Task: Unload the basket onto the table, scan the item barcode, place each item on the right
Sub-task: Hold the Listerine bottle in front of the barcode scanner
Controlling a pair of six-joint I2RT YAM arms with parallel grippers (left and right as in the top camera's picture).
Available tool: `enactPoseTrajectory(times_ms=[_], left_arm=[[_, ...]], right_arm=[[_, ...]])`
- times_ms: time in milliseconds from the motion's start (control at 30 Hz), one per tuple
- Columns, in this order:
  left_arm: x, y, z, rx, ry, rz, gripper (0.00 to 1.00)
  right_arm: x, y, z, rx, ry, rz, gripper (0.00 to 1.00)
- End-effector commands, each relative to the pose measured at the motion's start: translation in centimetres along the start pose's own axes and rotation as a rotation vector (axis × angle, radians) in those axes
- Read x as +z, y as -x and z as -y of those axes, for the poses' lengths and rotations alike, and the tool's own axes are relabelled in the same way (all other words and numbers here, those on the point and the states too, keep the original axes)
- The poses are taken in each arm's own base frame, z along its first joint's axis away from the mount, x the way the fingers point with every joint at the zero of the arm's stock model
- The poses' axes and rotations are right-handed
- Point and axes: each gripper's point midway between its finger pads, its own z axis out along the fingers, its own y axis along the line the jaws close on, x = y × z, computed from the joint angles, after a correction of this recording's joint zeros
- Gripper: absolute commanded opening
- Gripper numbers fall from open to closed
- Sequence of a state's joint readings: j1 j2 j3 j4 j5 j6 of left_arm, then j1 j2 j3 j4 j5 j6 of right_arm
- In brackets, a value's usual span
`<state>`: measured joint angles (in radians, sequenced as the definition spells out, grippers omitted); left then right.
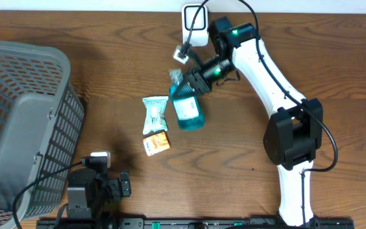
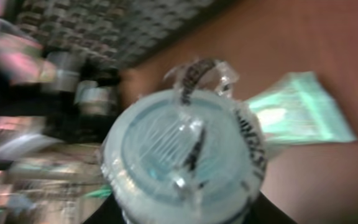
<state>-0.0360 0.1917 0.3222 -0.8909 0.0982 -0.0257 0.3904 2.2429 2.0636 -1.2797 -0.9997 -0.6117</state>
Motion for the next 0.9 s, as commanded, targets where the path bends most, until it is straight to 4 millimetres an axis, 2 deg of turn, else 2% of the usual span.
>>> enactPoseTrajectory(times_ms=[0,100,200,367,533,600,733,867], left_arm=[[-0.2,0.2,-0.1,-0.003,0.003,0.008,0.98],[-0.2,0.2,0.0,-0.003,0.003,0.008,0.98],[-0.2,0.2,-0.1,-0.003,0.003,0.008,0.98],[-0.2,0.2,0.0,-0.003,0.003,0.008,0.98],[-0.2,0.2,0.0,-0.003,0.003,0.008,0.98],[-0.2,0.2,-0.1,-0.003,0.003,0.008,0.98],[-0.2,0.2,0.0,-0.003,0.003,0.008,0.98],[-0.2,0.2,0.0,-0.003,0.003,0.008,0.98]], right_arm=[[-2.6,1.3,5.0,0.16,-0.345,0.002,0.01],[-4.5,2.1,8.9,0.141,-0.579,0.016,0.01],[-7.5,3.2,12.6,0.113,-0.857,0.036,0.01],[-11.4,6.7,15.2,-0.029,-1.176,0.096,0.01],[-13.6,10.2,17.0,-0.19,-1.389,0.148,0.01],[-14.4,11.3,17.9,-0.244,-1.496,0.155,0.01],[-14.3,13.2,19.7,-0.377,-1.687,0.148,0.01],[-12.9,14.6,21.5,-0.498,-1.82,0.114,0.01]])
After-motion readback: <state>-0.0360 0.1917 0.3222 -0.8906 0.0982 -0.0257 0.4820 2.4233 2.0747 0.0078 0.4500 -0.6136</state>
